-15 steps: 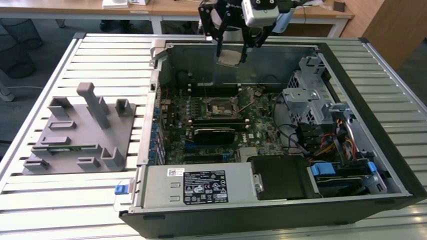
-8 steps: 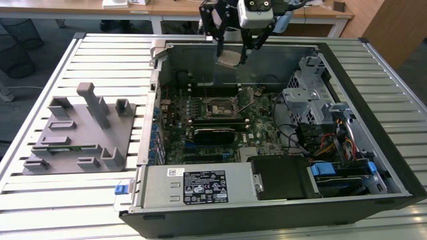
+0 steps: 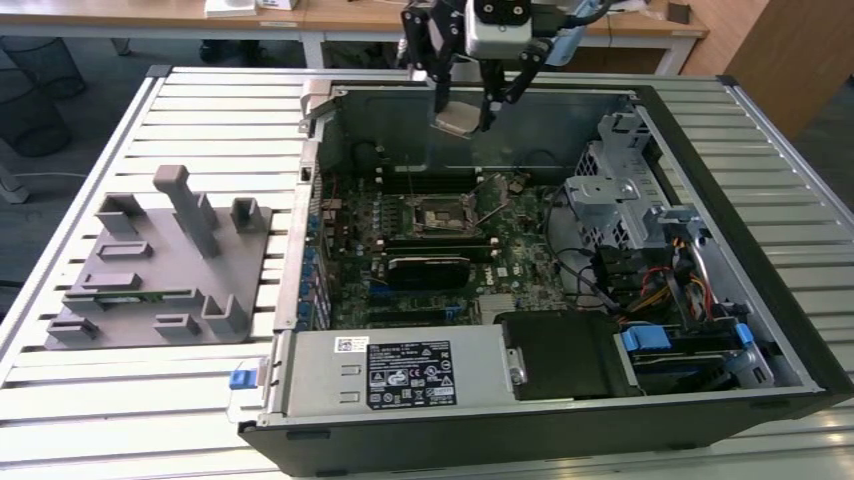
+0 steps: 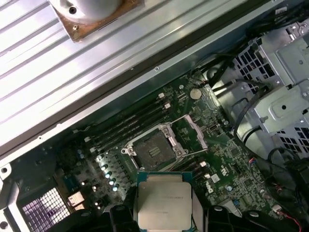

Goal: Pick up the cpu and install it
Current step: 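Place the cpu into insertion slot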

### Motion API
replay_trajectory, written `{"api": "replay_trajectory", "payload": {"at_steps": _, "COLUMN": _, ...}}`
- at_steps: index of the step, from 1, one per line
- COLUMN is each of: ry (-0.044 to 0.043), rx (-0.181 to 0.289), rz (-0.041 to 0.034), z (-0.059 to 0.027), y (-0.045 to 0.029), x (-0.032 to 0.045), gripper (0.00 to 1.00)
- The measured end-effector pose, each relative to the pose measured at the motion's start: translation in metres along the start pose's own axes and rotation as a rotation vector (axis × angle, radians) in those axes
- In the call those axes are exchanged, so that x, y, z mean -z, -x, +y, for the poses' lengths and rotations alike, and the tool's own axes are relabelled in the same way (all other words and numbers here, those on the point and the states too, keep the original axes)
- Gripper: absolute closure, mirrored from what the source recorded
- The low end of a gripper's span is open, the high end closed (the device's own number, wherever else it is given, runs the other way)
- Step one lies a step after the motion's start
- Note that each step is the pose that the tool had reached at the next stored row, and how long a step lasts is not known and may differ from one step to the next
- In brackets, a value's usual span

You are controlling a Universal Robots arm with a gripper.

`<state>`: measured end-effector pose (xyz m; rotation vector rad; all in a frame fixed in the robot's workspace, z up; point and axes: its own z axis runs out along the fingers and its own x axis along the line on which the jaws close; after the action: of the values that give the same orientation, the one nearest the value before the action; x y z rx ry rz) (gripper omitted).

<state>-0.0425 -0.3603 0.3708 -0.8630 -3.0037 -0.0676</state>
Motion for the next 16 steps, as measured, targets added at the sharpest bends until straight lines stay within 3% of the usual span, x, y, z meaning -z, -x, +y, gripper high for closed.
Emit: {"api": "replay_trajectory", "payload": {"at_steps": 16, "ry": 0.0053, "rx": -0.196, "rz": -0.0077, "z": 0.0001, "y": -0.0001, "x": -0.0032, "gripper": 0.47}}
